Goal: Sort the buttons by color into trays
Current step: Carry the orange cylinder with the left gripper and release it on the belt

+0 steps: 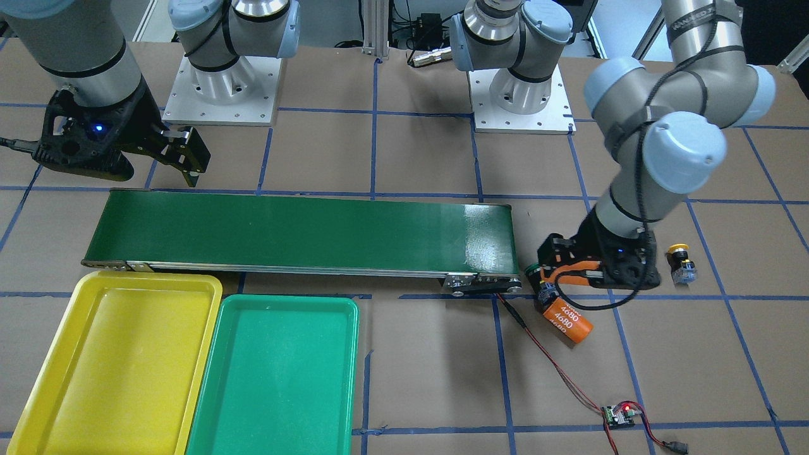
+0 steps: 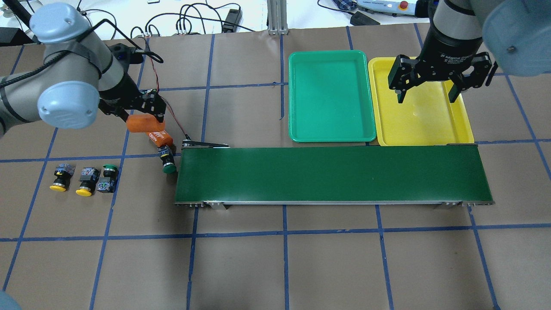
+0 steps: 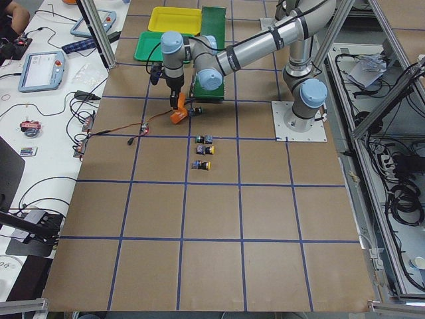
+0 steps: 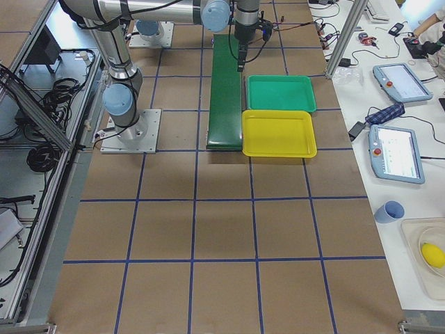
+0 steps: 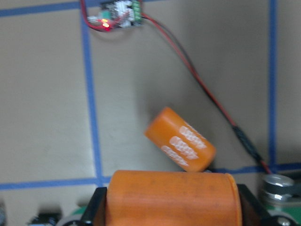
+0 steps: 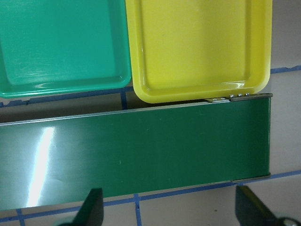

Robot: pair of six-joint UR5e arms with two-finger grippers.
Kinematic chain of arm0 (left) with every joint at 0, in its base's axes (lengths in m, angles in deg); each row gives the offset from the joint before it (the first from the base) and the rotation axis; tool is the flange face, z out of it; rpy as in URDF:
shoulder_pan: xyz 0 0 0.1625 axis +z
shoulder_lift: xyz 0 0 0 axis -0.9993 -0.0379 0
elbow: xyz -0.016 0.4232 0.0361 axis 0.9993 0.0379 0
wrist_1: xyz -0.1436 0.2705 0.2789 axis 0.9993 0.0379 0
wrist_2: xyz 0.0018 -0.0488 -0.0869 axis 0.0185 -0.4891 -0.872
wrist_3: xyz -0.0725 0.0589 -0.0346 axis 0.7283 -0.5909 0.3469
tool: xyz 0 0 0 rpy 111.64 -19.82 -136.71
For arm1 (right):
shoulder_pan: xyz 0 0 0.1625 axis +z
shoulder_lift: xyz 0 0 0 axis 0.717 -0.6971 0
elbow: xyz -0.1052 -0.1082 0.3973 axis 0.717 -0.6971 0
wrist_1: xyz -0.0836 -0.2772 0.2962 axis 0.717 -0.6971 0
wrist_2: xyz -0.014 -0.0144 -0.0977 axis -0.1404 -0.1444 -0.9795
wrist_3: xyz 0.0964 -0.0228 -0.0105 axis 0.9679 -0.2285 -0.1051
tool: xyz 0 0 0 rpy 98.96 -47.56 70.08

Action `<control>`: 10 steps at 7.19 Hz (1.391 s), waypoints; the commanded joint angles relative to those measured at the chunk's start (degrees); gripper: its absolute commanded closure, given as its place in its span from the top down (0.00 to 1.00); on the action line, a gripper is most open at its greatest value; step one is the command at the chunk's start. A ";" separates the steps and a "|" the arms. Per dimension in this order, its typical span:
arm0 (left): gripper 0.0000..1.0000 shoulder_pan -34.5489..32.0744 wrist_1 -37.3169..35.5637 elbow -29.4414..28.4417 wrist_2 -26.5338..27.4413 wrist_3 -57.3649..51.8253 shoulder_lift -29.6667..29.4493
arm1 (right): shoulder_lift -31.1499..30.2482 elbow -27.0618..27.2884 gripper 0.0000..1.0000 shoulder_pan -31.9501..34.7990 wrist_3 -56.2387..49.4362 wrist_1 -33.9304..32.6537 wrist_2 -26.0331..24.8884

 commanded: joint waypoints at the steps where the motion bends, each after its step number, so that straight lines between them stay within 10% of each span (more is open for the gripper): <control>1: 0.00 -7.49 -0.42 3.22 -0.17 7.38 1.63 | -0.53 -0.20 1.00 0.13 -2.18 0.00 -2.47; 7: 0.00 -9.98 -0.51 7.00 0.09 7.76 1.29 | -0.62 0.15 1.00 0.13 -2.28 -0.53 6.76; 9: 0.35 -10.25 -0.42 7.09 0.36 7.76 0.06 | -0.80 -0.12 1.00 0.30 -2.28 -2.89 7.54; 10: 0.72 -10.25 -0.51 7.53 0.01 7.76 0.05 | -0.71 0.06 1.00 0.31 -3.07 -4.21 7.90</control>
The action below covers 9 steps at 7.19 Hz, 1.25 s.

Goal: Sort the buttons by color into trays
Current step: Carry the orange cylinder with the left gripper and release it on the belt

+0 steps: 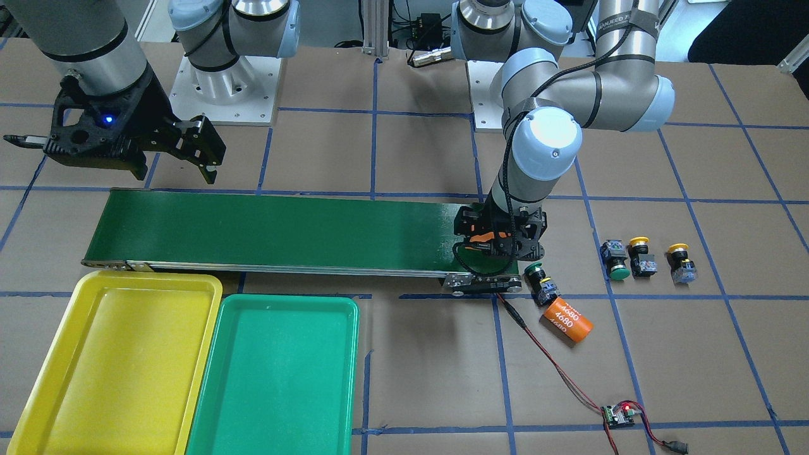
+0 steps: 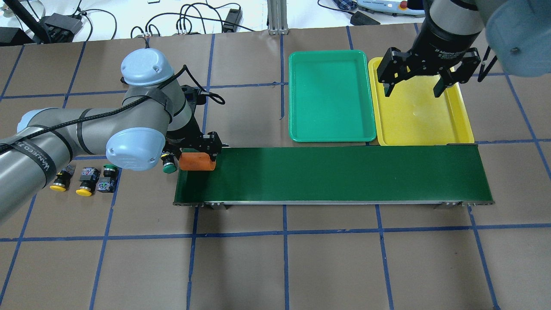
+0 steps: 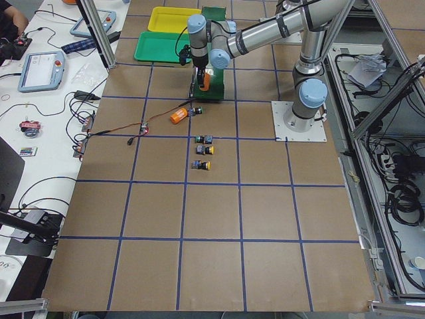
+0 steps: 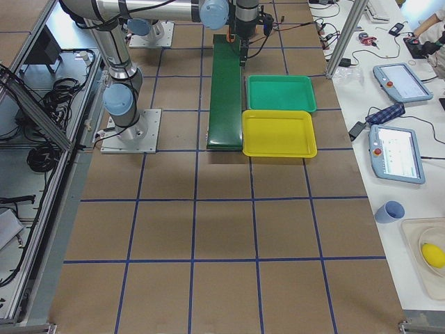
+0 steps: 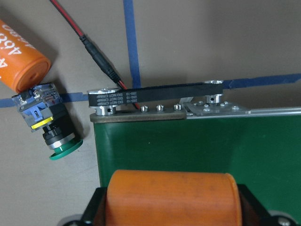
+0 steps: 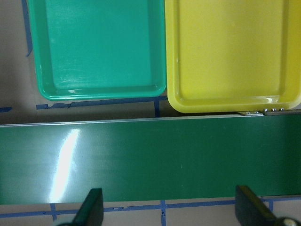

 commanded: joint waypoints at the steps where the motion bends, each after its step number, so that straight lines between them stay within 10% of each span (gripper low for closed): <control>1: 1.00 -0.23 0.20 0.37 -0.52 -0.01 0.02 | 0.20 0.11 1.00 -0.57 -4.88 -1.78 0.76; 6: 1.00 -1.38 1.95 -4.53 0.09 -1.83 2.04 | 0.21 1.16 1.00 -0.05 -4.57 -1.86 1.02; 9: 1.00 12.56 2.76 -8.34 0.00 -22.88 -1.55 | -0.41 1.42 1.00 0.04 -2.81 -0.99 0.85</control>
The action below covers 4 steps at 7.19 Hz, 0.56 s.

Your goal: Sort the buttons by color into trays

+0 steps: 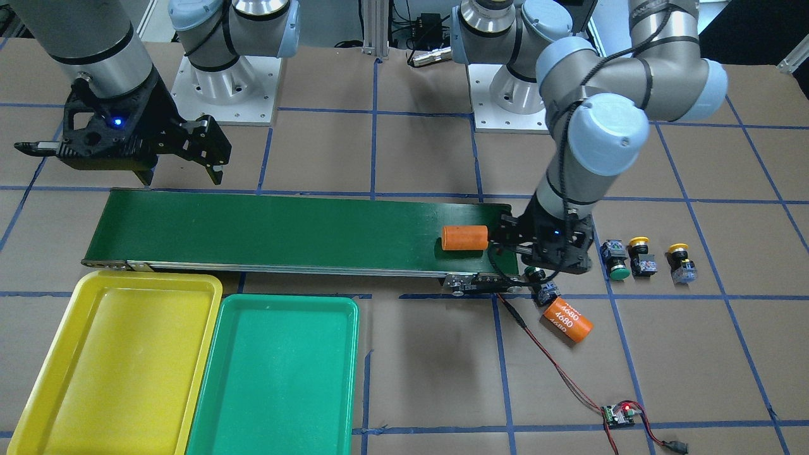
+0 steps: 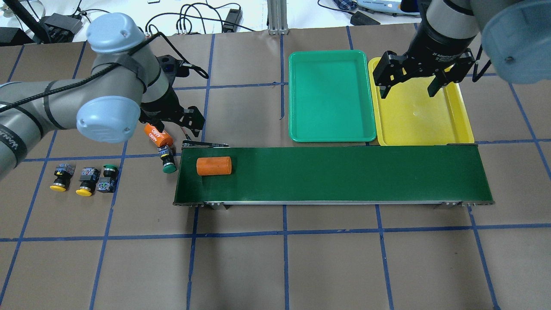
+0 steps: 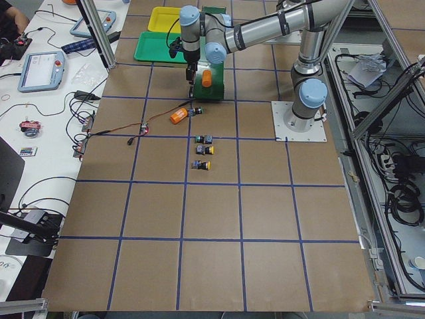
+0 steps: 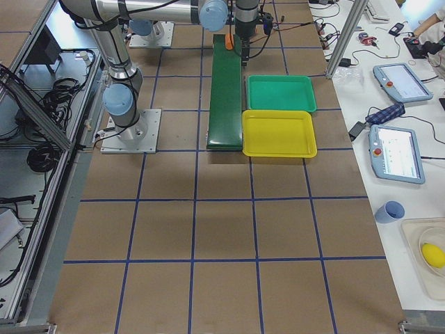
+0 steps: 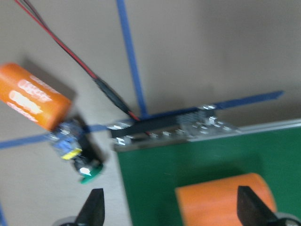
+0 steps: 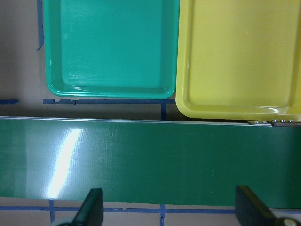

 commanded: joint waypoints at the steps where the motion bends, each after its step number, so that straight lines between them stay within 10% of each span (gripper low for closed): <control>1: 1.00 7.88 -1.27 -0.73 0.22 -18.63 -2.96 | 0.05 0.28 1.00 -0.06 0.34 0.14 -0.04; 4: 1.00 10.81 -5.40 -0.73 -0.22 -29.36 -8.32 | 0.14 0.36 1.00 -0.06 -0.19 0.06 -0.12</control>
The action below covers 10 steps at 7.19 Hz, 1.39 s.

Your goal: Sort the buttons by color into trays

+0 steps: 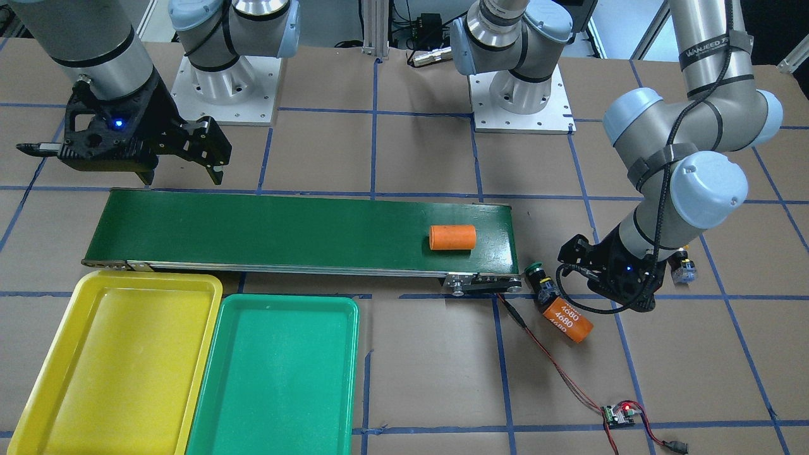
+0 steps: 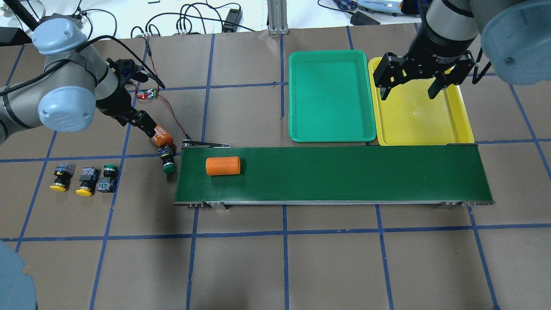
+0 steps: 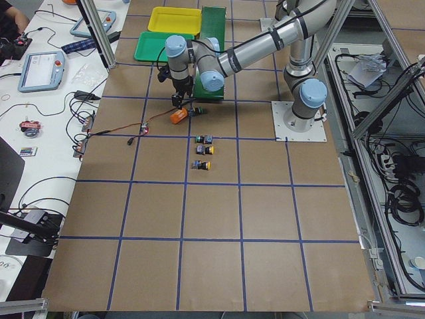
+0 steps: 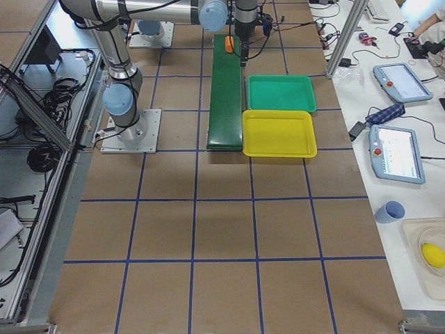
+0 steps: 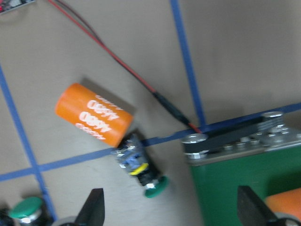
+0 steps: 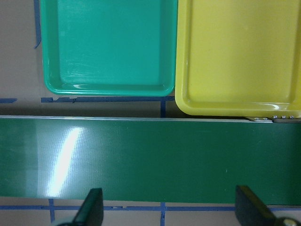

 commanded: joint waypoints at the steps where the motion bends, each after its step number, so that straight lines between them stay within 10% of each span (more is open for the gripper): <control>1: 1.00 0.65 -4.63 -0.15 -0.26 -3.65 -3.78 | -0.02 0.77 1.00 0.00 -0.13 -0.51 0.02; 10: 1.00 0.39 -7.65 -0.33 -5.97 -3.57 -8.19 | -0.02 2.18 1.00 0.00 0.40 -1.03 0.02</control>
